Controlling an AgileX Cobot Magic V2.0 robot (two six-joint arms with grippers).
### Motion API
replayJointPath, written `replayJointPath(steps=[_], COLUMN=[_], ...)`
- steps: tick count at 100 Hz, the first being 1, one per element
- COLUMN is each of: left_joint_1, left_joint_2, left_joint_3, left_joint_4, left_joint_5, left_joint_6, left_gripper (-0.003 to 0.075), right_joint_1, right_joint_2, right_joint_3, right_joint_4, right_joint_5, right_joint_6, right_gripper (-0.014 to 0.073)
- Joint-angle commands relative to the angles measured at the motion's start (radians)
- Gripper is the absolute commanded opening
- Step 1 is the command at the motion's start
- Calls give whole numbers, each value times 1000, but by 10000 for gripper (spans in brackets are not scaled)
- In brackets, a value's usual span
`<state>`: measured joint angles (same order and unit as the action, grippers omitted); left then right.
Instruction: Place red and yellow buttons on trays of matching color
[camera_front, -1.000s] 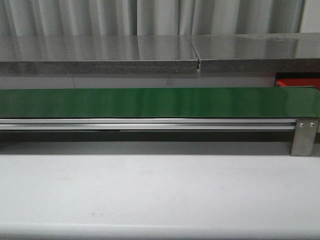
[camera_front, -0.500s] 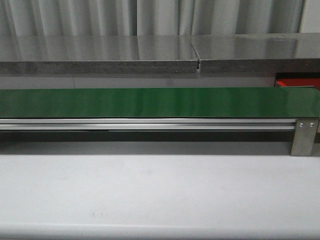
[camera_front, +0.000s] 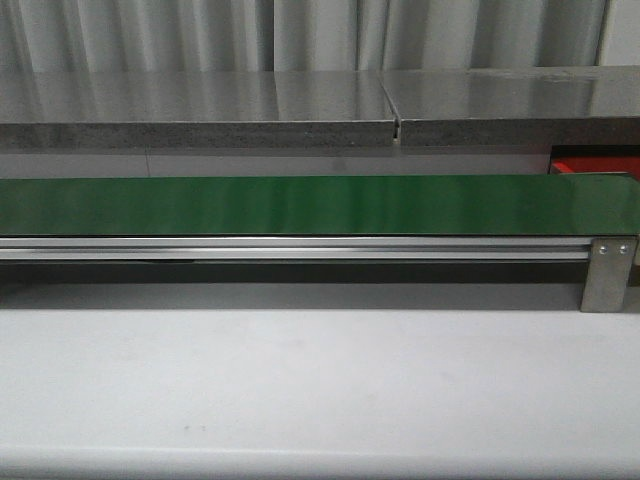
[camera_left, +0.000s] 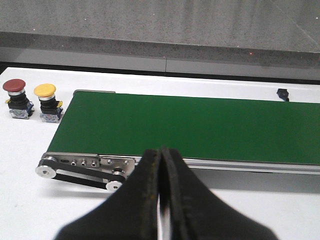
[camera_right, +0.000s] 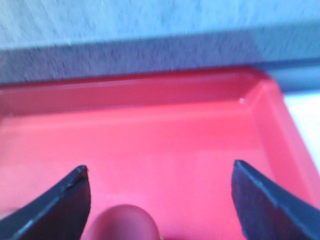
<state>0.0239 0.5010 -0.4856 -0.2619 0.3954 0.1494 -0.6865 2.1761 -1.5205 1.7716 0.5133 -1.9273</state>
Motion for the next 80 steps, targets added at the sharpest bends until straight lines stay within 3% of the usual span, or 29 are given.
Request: replayJointPath(steps=[1, 20, 40, 80], left_joint_1=[-8, -8, -8, -8], left_joint_2=[2, 2, 2, 2], left_joint_3=[-25, -25, -25, -25], left_joint_4=[-17, -17, -17, -17], left_joint_5=[-72, -72, -72, -72], left_joint_6=[1, 1, 1, 1], left_gripper=[-20, -20, -20, -20], right_joint_1=[-2, 3, 47, 362], right_joint_2=[-101, -175, -277, -535], right_joint_3=[-32, -32, -32, 51], right_joint_4=[39, 19, -117, -517], right_joint_5=[74, 121, 83, -144], right_joint_6=[-3, 7, 109, 386], right_gripper=[577, 577, 577, 577])
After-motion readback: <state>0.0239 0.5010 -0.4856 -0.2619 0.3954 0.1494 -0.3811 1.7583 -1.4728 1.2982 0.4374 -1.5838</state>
